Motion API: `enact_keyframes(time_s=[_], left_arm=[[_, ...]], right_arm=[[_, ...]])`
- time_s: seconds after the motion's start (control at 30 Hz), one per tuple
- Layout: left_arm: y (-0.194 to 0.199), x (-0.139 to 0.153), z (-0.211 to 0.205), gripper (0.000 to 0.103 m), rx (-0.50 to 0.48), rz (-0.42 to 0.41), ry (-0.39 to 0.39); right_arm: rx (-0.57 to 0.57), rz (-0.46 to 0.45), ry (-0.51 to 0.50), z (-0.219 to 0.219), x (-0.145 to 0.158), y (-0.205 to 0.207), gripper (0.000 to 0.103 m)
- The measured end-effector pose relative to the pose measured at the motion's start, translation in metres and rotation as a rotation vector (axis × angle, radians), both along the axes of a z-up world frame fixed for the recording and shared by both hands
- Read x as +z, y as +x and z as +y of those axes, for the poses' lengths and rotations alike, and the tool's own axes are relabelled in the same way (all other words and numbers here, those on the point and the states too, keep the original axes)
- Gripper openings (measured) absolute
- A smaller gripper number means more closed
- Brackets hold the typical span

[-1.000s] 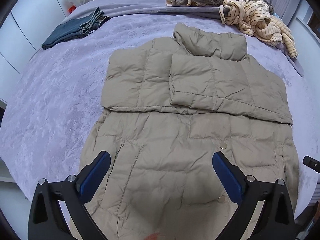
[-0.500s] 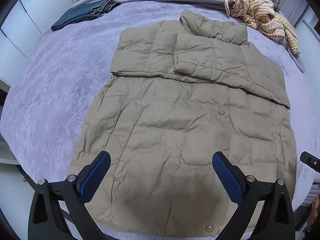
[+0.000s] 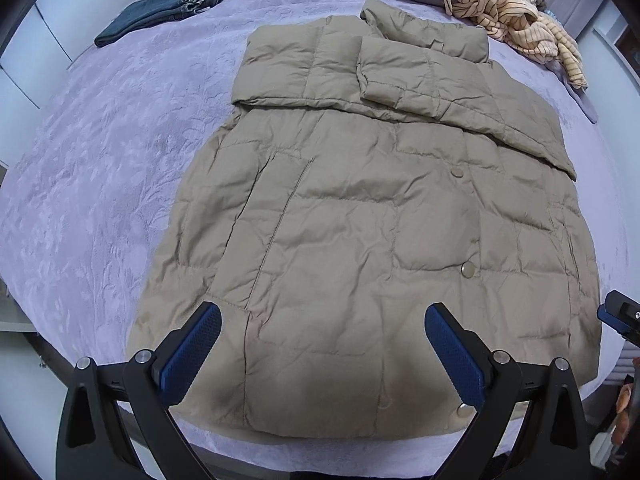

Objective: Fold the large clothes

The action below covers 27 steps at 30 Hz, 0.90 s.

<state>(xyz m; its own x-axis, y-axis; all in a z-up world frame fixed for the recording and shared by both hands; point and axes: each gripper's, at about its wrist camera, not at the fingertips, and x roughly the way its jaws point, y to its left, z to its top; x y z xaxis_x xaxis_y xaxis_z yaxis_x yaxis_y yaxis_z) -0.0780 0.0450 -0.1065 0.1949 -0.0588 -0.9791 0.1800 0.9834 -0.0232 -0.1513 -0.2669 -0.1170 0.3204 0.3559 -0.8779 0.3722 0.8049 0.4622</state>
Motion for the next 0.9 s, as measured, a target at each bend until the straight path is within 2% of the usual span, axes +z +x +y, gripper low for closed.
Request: enact_keyframes(time_s=[0.23, 0.33, 0.43, 0.67, 0.8, 0.9], left_arm=[[-0.025, -0.014, 0.041, 0.102, -0.008, 0.038, -0.006], [-0.034, -0.015, 0.061, 0.102, 0.002, 0.047, -0.033], [-0.04, -0.019, 0.085, 0.102, 0.034, 0.074, -0.092], [-0.056, -0.046, 0.141, 0.102, 0.166, 0.212, -0.324], [-0.059, -0.066, 0.156, 0.102, 0.235, 0.278, -0.395], [-0.058, -0.072, 0.155, 0.102, 0.25, 0.282, -0.414]], right_arm=[[-0.077, 0.051, 0.027, 0.025, -0.013, -0.039, 0.103], [-0.136, 0.056, 0.044, 0.026, -0.015, -0.058, 0.103], [-0.2, 0.054, 0.068, 0.021, -0.016, -0.075, 0.103], [-0.374, 0.052, 0.188, 0.006, -0.029, -0.118, 0.103], [-0.472, 0.071, 0.283, 0.001, -0.049, -0.134, 0.103], [-0.553, 0.067, 0.359, -0.003, -0.061, -0.142, 0.103]])
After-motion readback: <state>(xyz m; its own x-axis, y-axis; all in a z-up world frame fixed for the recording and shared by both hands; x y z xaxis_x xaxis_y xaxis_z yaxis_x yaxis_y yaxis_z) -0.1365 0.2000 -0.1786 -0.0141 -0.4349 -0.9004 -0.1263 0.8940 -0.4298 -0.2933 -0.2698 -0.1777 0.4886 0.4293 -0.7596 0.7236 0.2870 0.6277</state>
